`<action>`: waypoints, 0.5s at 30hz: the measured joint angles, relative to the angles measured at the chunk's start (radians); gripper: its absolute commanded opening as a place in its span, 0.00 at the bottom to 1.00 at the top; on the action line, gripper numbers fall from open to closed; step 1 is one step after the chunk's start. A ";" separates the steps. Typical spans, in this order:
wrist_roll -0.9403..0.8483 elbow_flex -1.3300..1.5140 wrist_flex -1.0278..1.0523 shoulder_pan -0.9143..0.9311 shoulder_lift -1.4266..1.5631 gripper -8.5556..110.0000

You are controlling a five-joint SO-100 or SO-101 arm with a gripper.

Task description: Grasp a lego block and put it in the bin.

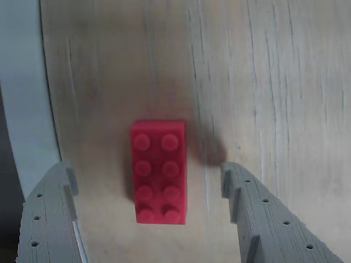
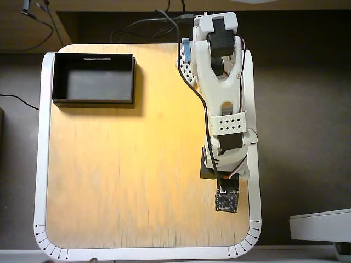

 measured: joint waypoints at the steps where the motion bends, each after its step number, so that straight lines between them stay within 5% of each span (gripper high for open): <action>1: 0.000 0.000 0.000 0.005 -0.002 0.27; 15: 0.014 0.000 0.000 0.035 -0.006 0.13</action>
